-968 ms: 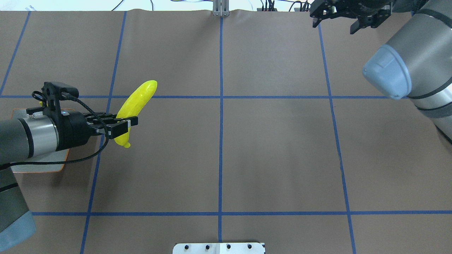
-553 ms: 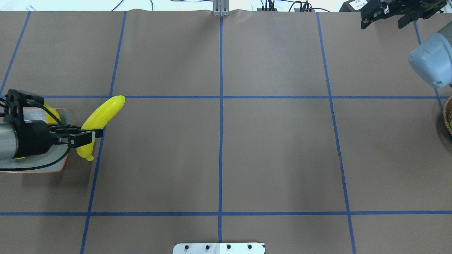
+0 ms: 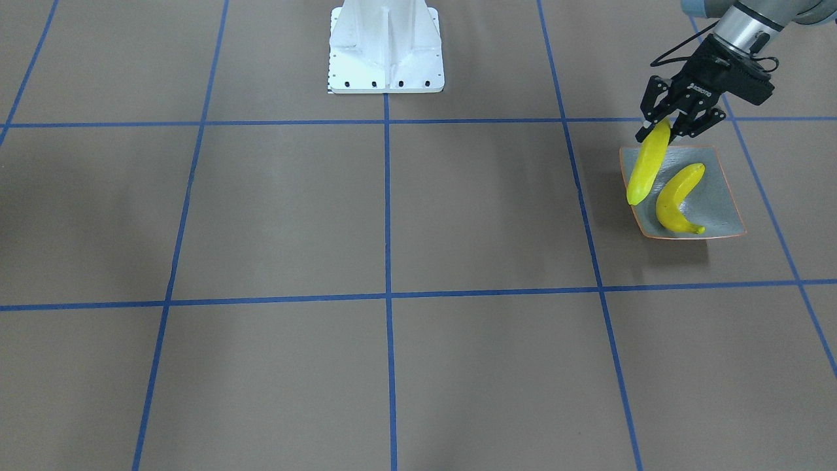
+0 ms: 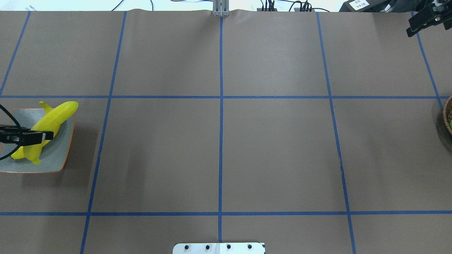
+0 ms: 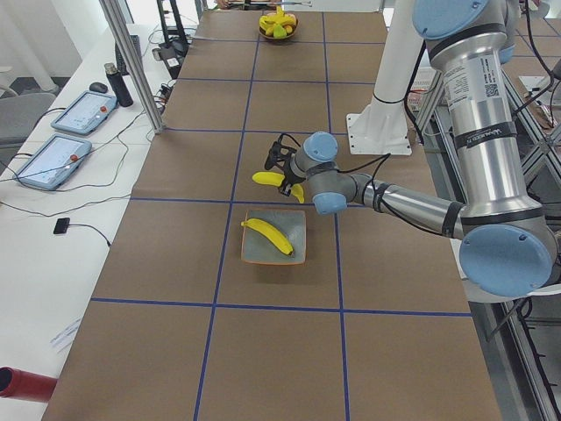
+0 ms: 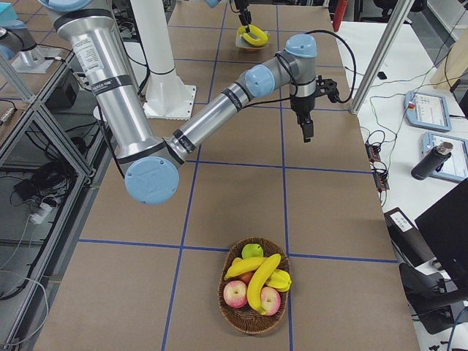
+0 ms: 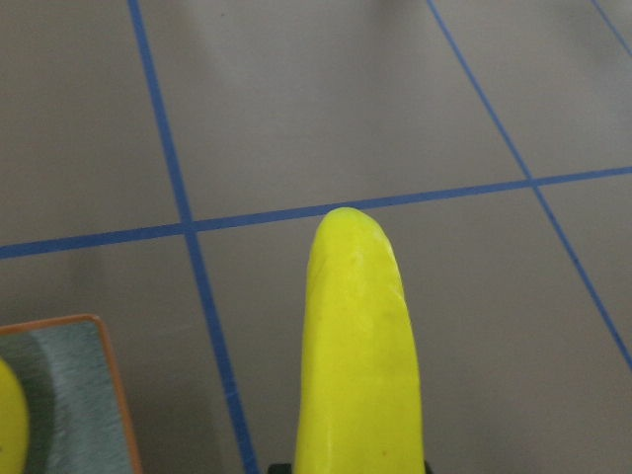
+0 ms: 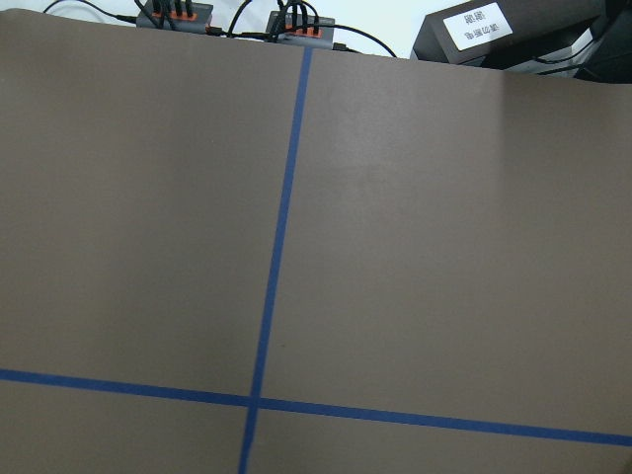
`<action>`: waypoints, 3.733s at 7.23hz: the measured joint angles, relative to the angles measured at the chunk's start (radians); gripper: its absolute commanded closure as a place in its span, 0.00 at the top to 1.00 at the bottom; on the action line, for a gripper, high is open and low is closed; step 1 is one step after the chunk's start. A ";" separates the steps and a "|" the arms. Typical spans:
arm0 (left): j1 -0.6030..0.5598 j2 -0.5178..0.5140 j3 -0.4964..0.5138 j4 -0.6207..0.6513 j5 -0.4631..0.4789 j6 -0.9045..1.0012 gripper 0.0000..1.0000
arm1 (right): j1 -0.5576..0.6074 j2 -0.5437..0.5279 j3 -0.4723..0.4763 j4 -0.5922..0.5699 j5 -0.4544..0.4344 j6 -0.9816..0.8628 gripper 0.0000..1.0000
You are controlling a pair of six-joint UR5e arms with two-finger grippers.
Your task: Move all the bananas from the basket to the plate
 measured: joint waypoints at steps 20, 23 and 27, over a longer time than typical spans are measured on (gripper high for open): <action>-0.036 -0.046 0.175 0.033 0.005 0.333 1.00 | 0.021 -0.012 0.001 0.002 0.007 -0.024 1.00; -0.087 -0.060 0.157 0.038 -0.087 0.332 1.00 | 0.021 -0.012 0.001 0.003 0.007 -0.024 1.00; -0.125 -0.089 0.151 0.044 -0.120 0.323 1.00 | 0.022 -0.034 -0.001 0.004 0.008 -0.040 1.00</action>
